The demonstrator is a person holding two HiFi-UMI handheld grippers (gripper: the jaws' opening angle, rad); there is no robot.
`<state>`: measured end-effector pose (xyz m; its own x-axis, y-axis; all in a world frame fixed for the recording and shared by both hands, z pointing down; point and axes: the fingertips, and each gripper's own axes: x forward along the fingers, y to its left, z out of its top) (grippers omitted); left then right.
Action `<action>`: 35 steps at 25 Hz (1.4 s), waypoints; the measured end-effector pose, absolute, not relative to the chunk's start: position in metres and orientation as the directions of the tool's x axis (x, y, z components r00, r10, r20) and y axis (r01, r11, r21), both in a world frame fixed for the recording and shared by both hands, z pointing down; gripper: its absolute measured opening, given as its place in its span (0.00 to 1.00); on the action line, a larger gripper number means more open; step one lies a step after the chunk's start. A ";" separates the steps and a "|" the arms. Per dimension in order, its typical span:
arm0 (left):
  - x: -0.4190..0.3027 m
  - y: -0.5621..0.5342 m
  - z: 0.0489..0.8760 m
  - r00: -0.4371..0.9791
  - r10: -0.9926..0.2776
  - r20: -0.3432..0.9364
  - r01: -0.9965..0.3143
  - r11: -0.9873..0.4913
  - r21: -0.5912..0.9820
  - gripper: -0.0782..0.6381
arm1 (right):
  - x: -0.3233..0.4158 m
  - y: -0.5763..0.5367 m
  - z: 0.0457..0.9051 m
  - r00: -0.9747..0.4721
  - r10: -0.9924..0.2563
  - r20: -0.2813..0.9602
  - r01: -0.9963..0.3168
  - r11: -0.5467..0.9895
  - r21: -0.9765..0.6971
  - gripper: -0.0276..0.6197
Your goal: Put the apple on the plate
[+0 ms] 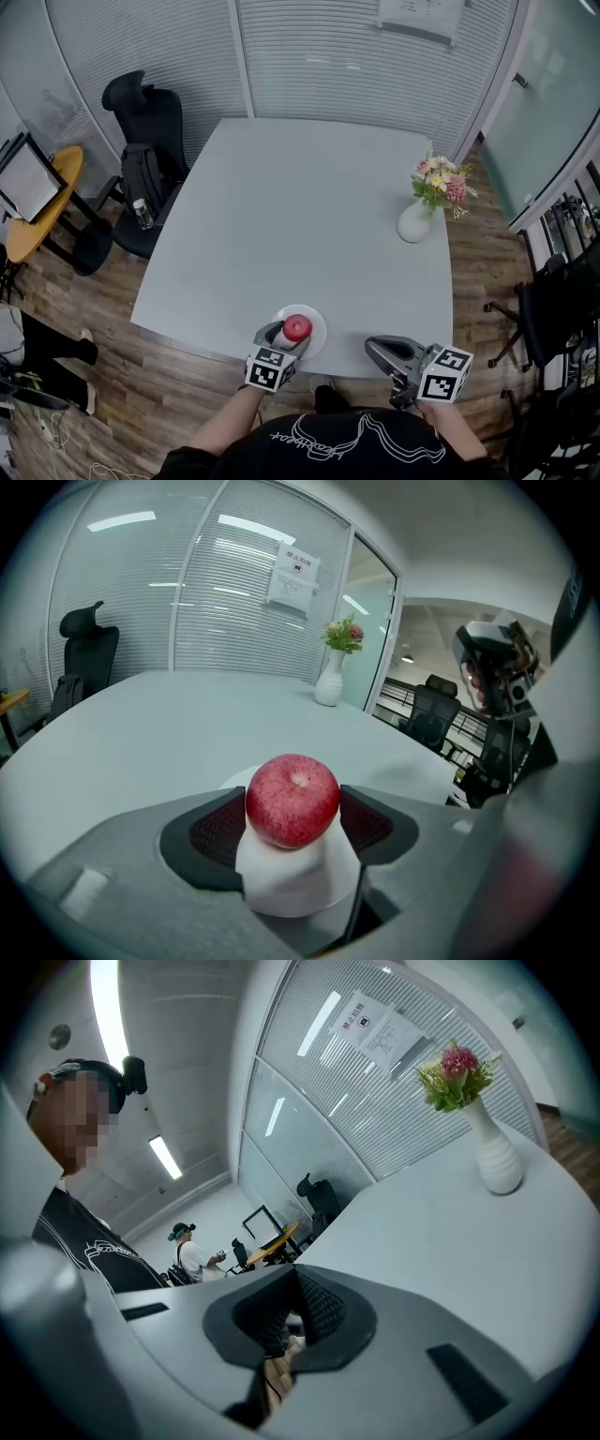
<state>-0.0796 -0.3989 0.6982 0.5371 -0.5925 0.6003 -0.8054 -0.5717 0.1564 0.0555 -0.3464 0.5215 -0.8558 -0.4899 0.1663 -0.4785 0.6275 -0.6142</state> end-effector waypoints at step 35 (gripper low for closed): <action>-0.090 -0.261 0.428 0.835 -0.541 0.100 -0.544 -0.784 0.301 0.37 | 0.001 -0.263 0.460 -0.907 -0.416 0.071 -0.398 0.788 -0.470 0.06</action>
